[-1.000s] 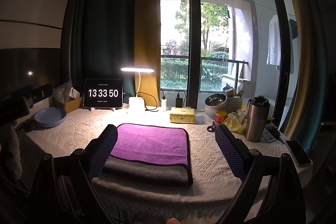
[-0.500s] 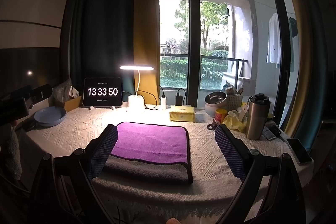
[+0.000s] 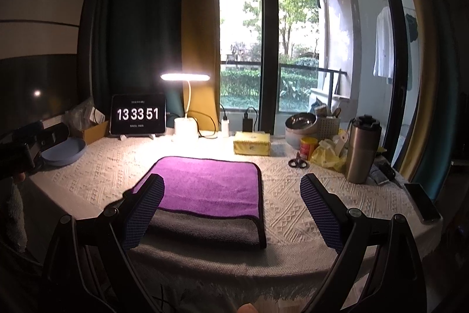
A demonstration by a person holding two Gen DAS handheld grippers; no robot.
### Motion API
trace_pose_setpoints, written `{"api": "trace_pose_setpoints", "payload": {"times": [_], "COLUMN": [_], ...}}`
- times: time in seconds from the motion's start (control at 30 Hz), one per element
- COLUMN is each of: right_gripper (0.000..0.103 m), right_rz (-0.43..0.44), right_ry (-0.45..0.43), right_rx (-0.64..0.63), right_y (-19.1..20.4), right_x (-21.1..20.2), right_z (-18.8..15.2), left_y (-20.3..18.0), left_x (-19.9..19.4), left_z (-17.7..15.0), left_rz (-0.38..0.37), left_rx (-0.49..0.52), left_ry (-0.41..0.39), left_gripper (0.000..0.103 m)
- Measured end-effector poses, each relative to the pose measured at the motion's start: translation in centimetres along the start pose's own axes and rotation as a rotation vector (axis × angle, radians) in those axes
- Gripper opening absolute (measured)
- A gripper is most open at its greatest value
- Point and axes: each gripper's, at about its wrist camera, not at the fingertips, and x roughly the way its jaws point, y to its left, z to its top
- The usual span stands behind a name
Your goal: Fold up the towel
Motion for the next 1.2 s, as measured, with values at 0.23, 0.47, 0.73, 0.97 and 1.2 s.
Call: {"api": "trace_pose_setpoints", "payload": {"times": [0.23,0.47,0.73,0.97,1.2], "right_gripper": [0.096,0.096,0.090,0.082,0.080], "right_rz": [-0.008,-0.006,0.019,0.027,0.026], "right_ry": [0.058,0.114,0.182,0.242,0.297], "right_rx": [0.020,0.049,0.078,0.074,0.071], "right_y": [-0.7,-1.6,-2.4,-2.6,-2.5], "right_x": [2.8,5.4,8.3,11.0,13.6], "right_z": [-1.2,-2.5,-4.2,-5.7,-7.2], "left_y": [-0.1,-0.3,-0.8,-0.7,0.0], "left_x": [3.0,6.0,9.5,11.9,14.2], "left_z": [-1.4,-2.9,-4.9,-6.5,-7.8], "left_rz": [0.005,0.014,0.001,-0.010,-0.004], "left_rx": [0.015,0.047,0.082,0.087,0.095], "left_ry": [0.063,0.135,0.218,0.278,0.335], "left_gripper": [0.102,0.102,0.101,0.097,0.084]}}
